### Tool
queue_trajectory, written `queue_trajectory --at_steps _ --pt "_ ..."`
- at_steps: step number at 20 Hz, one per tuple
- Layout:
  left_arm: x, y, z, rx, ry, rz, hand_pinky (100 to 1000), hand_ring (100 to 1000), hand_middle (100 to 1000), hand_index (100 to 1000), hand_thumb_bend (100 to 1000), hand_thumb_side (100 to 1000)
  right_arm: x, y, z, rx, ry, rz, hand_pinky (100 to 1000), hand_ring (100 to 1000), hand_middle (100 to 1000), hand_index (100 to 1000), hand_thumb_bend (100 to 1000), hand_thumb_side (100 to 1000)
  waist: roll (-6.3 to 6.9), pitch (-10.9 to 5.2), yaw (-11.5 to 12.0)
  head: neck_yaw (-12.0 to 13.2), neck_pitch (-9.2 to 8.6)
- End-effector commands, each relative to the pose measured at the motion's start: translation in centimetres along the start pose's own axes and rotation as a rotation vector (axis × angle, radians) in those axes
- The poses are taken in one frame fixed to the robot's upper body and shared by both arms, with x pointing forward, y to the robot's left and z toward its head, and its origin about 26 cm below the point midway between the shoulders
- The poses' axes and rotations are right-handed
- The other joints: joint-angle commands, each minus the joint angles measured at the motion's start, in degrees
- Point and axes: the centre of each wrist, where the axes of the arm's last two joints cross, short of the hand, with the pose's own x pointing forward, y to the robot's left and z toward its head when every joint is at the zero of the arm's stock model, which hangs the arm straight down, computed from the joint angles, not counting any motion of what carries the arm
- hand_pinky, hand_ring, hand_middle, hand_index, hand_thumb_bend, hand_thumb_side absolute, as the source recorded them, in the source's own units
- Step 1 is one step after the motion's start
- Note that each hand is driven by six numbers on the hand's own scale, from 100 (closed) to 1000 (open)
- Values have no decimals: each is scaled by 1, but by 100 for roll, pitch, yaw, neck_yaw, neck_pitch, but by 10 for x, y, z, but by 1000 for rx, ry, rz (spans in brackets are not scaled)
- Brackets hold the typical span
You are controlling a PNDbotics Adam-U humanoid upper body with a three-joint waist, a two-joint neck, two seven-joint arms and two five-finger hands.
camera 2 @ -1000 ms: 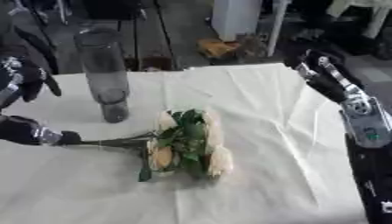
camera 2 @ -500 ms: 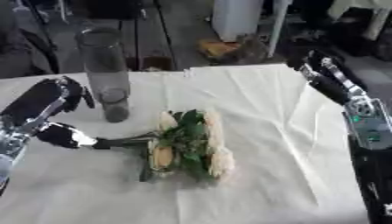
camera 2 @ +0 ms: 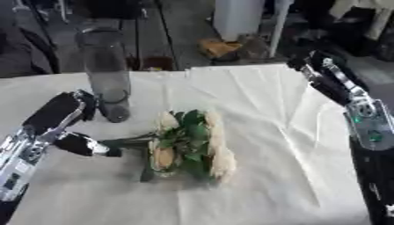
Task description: Arrange flowers into the vase.
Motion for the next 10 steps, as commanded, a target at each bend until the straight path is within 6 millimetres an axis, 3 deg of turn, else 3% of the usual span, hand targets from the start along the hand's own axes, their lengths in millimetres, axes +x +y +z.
queue_trajectory --at_steps 1,10 --pt "3 9 -7 19 -25 -17 275 346 307 568 1000 773 6 -12 -5 -7 -22 24 822 781 693 909 100 791 -8 -47 -6 -8 -19" --pt "6 4 -11 0 -34 -18 280 348 308 568 1000 772 6 -11 -5 -5 -21 22 822 782 693 909 100 792 -9 -45 -26 -49 4"
